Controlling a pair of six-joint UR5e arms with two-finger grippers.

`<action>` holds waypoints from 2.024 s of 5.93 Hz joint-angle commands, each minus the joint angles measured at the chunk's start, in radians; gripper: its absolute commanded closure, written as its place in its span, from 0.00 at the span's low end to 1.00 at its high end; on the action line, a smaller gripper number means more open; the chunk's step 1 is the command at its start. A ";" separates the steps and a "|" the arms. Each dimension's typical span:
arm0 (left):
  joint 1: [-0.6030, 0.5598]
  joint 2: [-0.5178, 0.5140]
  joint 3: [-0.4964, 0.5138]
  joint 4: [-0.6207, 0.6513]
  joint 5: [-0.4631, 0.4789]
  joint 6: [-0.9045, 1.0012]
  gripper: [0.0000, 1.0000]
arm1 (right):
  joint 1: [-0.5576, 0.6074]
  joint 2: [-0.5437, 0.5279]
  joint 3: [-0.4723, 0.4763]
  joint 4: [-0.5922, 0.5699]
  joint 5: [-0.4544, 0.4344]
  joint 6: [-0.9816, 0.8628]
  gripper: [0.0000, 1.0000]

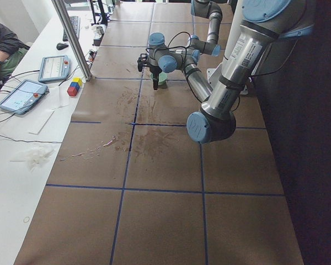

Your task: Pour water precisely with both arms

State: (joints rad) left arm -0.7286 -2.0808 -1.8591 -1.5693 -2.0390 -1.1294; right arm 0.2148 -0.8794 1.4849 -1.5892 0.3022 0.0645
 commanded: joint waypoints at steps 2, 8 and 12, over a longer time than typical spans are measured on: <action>0.000 0.001 -0.005 0.000 0.000 -0.001 0.00 | 0.000 0.000 0.000 0.000 0.000 0.000 1.00; 0.000 -0.001 -0.005 0.000 0.000 -0.003 0.00 | 0.011 -0.006 0.023 0.164 0.076 0.146 1.00; 0.002 -0.001 -0.005 0.000 0.000 -0.004 0.00 | 0.118 -0.108 0.127 0.492 0.494 0.754 1.00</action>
State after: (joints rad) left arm -0.7283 -2.0816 -1.8638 -1.5692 -2.0390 -1.1325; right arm 0.2913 -0.9574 1.5547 -1.1379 0.6538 0.6379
